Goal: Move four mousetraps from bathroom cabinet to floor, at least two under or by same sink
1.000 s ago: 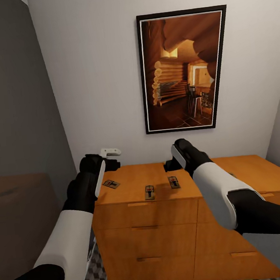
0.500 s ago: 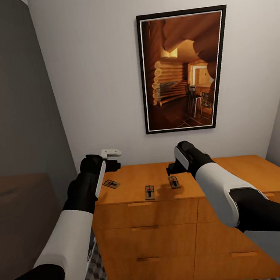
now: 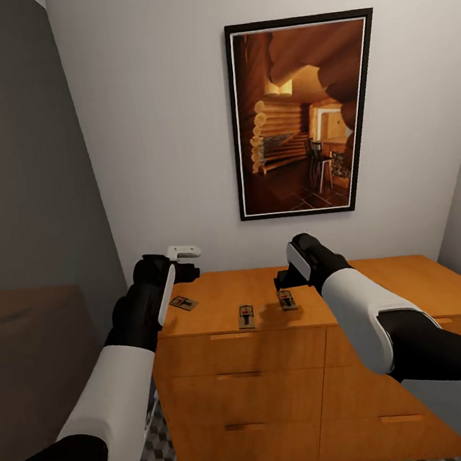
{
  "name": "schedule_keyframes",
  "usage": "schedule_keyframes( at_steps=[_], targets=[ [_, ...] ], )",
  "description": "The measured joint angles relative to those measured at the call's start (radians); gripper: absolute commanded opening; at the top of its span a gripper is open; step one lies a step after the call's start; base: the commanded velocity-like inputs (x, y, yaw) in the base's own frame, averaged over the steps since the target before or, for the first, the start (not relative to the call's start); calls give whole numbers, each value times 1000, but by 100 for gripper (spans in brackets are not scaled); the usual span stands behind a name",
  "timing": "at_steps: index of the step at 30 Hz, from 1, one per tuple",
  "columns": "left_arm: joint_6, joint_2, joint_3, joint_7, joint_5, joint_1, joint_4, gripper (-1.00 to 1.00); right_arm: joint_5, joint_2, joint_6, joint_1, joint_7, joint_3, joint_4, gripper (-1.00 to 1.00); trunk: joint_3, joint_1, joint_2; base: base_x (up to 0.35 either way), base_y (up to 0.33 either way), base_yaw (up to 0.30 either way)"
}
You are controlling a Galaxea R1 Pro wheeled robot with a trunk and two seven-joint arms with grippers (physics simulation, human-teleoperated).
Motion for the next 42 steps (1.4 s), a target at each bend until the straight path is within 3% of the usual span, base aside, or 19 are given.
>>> schedule_keyframes(
  at_steps=[42],
  targets=[
    [0,-2,-2,-1,1,0,-1,100,0,6,-2,0,0,-2,0,100,0,0,0,17,-6,0]
  ],
)
